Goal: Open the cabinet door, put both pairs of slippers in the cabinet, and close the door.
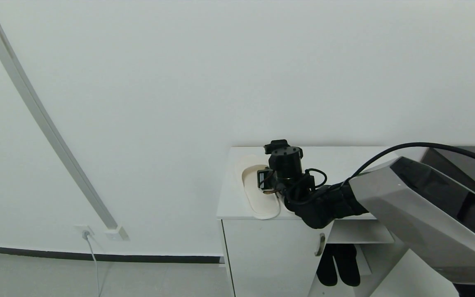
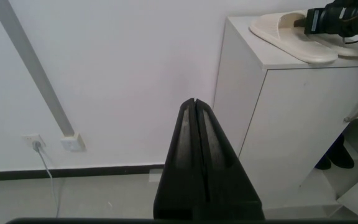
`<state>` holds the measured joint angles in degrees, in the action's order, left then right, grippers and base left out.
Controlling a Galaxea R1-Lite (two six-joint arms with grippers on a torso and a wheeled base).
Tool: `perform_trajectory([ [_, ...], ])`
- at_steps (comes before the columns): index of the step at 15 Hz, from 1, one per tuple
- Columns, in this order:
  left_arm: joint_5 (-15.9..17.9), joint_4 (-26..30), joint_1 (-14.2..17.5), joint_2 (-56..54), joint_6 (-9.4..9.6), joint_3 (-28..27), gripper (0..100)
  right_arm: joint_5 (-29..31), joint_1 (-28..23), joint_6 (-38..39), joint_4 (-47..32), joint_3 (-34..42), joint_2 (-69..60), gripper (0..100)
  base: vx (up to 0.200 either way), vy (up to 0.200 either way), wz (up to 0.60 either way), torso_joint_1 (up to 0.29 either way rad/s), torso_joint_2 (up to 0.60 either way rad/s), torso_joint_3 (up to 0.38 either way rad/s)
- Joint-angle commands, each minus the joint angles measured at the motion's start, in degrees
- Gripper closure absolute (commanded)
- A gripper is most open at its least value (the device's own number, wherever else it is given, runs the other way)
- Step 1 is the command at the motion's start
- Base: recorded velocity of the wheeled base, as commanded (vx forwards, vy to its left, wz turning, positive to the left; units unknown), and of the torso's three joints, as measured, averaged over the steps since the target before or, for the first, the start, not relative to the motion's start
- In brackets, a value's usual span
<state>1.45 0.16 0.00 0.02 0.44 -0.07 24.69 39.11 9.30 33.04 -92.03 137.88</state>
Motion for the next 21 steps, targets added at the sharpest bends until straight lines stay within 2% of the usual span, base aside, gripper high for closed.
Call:
perform_trajectory([
  [1, 0.0, 0.0, 0.0, 0.1, 0.0, 0.0, 100, 0.2, 0.0, 0.0, 0.4, 1.5, -2.3, 100, 0.0, 0.0, 0.0, 0.0, 0.0, 0.0],
  [3, 0.0, 0.0, 0.0, 0.1, 0.0, 0.0, 100, -1.0, 0.0, -0.2, 1.4, 6.9, -8.1, 100, 0.0, 0.0, 0.0, 0.0, 0.0, 0.0],
  [7, 0.0, 0.0, 0.0, 0.1, 0.18, 0.0, 100, -6.1, 0.4, -4.3, 5.8, 25.8, -25.6, 100, 0.0, 0.0, 0.0, 0.0, 0.0, 0.0],
  [8, 0.0, 0.0, 0.0, 0.1, 0.18, 0.0, 100, -7.0, 0.4, -4.8, 6.4, 28.0, -27.4, 100, 0.0, 0.0, 0.0, 0.0, 0.0, 0.0],
  [9, 0.0, 0.0, 0.0, 0.0, 0.18, 0.0, 100, -9.9, 0.7, -6.0, 7.7, 35.0, -33.3, 100, 0.0, 0.0, 0.0, 0.0, 0.0, 0.0],
  [10, 0.0, 0.0, 0.0, 0.1, 0.18, 0.0, 100, -10.9, 0.8, -6.0, 7.9, 37.4, -35.5, 100, 0.0, 0.0, 0.0, 0.0, 0.0, 0.0],
  [13, 0.0, 0.0, 0.0, 0.1, 0.18, 0.0, 100, -19.9, 1.2, -8.4, 7.8, 49.1, -46.6, 100, 0.0, 0.0, 0.0, 0.0, 0.0, 0.0],
  [16, 0.1, 0.0, 0.0, 0.0, 0.26, 0.1, 100, -25.4, 0.3, -9.7, 7.7, 52.7, -50.2, 100, 0.0, 0.0, 0.0, 0.0, 0.0, 0.0],
  [21, 0.1, 0.0, 0.0, 0.1, 0.18, 0.1, 100, -25.5, 0.4, -9.7, 7.6, 52.7, -49.6, 100, 0.0, 0.0, 0.0, 0.0, 0.0, 0.0],
])
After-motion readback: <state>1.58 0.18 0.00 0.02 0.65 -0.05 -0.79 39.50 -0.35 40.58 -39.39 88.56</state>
